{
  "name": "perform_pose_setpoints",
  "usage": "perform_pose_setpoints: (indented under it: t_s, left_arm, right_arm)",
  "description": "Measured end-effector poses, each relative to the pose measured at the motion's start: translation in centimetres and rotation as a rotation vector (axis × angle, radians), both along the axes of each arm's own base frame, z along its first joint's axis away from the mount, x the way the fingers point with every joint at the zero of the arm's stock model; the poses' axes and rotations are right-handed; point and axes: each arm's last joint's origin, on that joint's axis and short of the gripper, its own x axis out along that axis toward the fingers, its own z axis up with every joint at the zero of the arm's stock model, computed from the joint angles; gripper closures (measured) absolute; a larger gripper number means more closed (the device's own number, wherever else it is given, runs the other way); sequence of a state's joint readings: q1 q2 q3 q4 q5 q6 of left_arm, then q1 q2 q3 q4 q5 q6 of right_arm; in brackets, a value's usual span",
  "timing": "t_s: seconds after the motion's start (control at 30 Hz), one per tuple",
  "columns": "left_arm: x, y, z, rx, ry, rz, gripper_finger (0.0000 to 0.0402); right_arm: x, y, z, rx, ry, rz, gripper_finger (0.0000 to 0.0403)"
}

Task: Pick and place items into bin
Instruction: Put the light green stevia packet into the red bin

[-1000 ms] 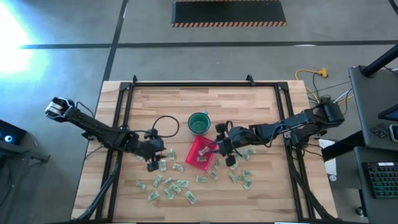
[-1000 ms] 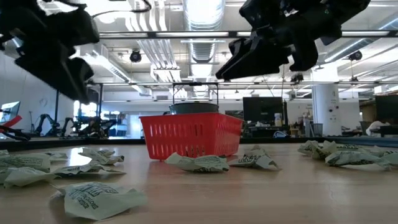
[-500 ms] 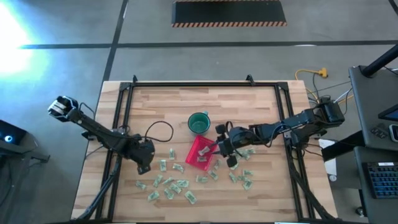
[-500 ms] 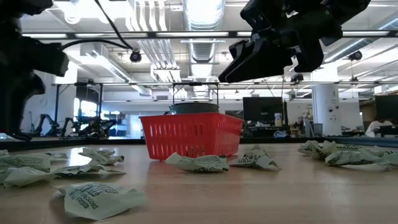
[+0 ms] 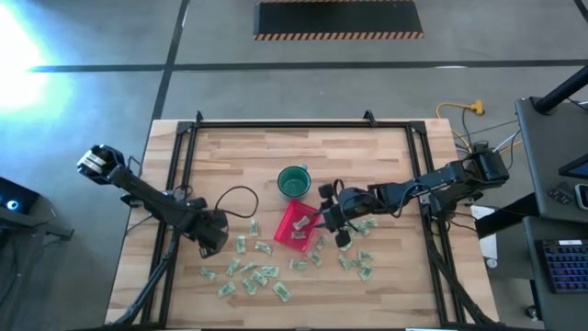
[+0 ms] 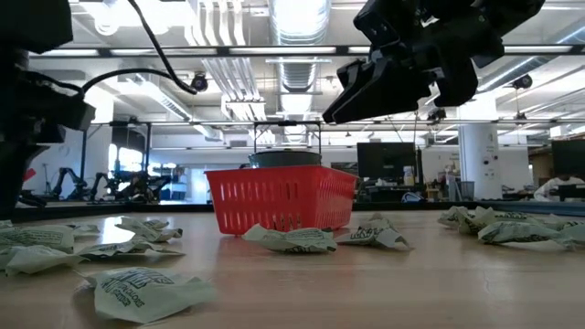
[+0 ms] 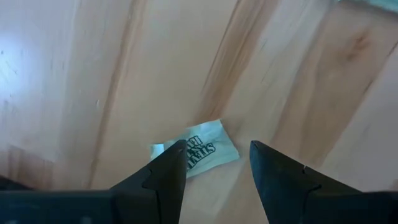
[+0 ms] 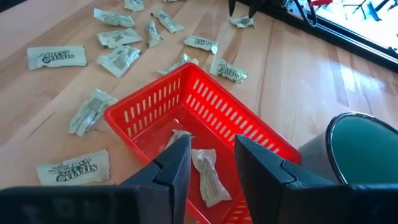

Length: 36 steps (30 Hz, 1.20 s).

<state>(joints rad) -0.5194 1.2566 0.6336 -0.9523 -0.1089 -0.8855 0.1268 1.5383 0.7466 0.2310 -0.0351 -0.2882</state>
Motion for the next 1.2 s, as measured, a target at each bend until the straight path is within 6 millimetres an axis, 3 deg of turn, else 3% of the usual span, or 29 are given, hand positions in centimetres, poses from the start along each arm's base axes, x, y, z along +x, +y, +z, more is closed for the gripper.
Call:
perform_pose_setpoints:
  t_s: [0.9, 1.03, 1.2]
  left_arm:
    - [-0.3, 0.2, -2.6, 0.04, 0.039, -0.01, 0.0243]
    - [-0.3, 0.2, -2.4, 0.028, 0.024, -0.005, 0.0264]
    - [-0.3, 0.2, -2.2, 0.002, 0.009, -0.003, 0.0325]
  right_arm:
    - [-0.1, 0.0, -0.2, -0.002, 0.019, -0.001, 0.0307]
    - [-0.1, 0.0, -0.2, -0.003, 0.019, -0.001, 0.0313]
    - [-0.1, 0.0, -0.2, -0.003, 0.019, -0.001, 0.032]
